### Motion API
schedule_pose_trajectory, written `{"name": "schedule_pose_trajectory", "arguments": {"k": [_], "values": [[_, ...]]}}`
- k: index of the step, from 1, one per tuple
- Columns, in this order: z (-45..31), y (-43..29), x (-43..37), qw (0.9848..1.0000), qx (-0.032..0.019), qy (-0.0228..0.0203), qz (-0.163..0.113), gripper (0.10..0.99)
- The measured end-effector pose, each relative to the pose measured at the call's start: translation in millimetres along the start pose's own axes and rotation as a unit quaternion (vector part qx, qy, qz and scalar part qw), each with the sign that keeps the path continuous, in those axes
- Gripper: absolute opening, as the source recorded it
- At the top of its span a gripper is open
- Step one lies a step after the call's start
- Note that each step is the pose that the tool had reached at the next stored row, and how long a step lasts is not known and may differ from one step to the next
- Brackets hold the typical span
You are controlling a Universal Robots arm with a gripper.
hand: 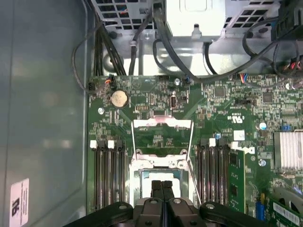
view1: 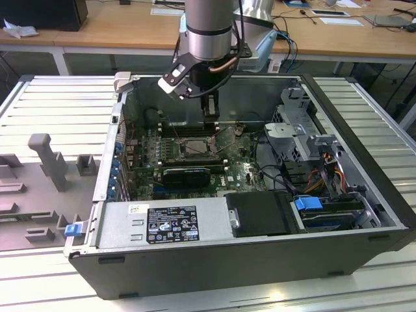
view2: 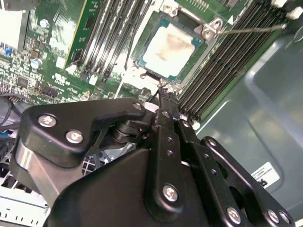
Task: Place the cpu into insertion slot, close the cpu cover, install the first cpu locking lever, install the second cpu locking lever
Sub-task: 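Close the cpu cover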
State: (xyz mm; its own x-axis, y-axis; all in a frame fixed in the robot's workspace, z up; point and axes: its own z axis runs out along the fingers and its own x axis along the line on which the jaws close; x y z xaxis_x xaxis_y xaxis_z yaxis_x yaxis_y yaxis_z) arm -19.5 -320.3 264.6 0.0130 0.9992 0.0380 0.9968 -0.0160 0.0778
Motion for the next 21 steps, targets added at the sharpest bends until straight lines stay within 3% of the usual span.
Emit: {"name": "schedule_pose_trajectory", "arguments": {"k": [6, 17, 21], "values": [[1.5, 19.4, 0.3, 1.0000, 0.0000, 0.0000, 0.000, 0.106], [2.6, 33.4, 0.4, 1.0000, 0.0000, 0.0000, 0.000, 0.106], [3.5, 43.9, 0.6, 1.0000, 0.0000, 0.0001, 0.000, 0.106]]}}
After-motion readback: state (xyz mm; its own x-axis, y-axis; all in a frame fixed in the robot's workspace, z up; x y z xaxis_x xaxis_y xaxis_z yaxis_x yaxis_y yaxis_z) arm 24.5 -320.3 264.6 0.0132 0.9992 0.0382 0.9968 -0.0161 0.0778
